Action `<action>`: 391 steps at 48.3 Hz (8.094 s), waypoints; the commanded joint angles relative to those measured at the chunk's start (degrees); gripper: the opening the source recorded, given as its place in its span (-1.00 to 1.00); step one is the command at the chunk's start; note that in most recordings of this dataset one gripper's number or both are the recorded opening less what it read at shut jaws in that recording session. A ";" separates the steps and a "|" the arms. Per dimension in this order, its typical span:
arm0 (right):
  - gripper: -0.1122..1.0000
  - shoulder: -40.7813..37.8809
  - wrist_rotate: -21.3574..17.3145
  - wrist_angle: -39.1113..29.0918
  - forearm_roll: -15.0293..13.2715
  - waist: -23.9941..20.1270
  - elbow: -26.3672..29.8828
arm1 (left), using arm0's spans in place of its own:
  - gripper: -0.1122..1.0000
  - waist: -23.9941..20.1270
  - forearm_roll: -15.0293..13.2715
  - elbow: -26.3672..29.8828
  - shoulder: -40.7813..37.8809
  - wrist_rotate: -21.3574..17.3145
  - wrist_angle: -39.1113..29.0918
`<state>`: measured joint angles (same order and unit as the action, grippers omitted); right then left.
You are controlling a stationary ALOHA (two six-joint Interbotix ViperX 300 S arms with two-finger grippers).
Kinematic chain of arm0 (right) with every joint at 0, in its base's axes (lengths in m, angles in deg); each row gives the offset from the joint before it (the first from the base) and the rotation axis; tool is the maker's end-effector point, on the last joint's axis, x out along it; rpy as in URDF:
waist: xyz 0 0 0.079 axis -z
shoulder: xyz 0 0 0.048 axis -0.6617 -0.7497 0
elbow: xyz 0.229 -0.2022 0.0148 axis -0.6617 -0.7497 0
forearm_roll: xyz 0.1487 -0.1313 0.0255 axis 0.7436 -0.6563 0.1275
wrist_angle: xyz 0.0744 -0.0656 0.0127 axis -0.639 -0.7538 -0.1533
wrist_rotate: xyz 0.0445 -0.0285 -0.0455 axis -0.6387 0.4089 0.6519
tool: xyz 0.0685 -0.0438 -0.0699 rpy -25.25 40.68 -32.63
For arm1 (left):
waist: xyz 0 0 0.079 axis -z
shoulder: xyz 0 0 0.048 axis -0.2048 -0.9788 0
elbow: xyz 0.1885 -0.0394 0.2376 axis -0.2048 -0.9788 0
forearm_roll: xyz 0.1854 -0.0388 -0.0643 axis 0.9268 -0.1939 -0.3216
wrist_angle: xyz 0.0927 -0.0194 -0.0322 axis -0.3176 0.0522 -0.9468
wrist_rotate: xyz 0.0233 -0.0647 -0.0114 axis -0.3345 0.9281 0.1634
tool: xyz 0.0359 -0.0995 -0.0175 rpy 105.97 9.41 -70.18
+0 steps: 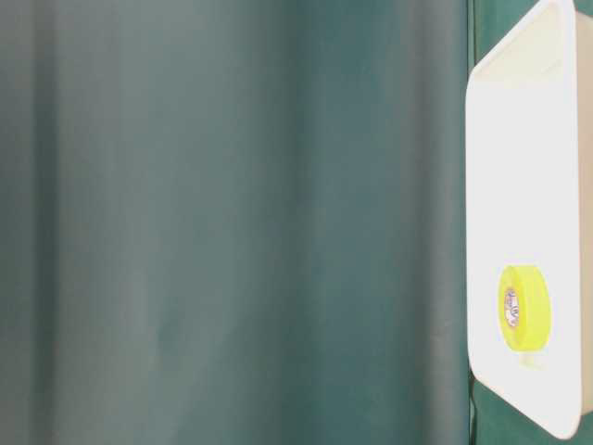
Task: Put the tape into the white case with the left arm.
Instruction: 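Move the left gripper to the red roll and grip its hole, then lift the red roll and carry it into the white tray, then release the red roll beside the yellow one and withdraw left gripper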
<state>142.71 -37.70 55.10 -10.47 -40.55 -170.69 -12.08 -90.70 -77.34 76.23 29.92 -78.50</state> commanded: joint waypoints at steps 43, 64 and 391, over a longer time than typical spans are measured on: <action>-0.97 -0.35 -0.97 0.35 -0.09 0.09 0.62 | 0.84 -5.71 0.44 4.57 -21.18 -4.22 3.96; -0.97 -0.35 -4.31 -0.44 -0.09 0.09 0.35 | 0.84 -5.80 0.44 8.17 -32.26 -6.24 5.01; -0.97 -0.35 -4.57 -0.44 -0.09 0.09 -0.18 | 0.97 0.53 -0.09 10.37 -9.05 -2.11 -4.31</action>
<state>142.71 -42.18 54.40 -10.47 -40.55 -171.48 -12.26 -90.70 -68.02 67.18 27.81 -84.30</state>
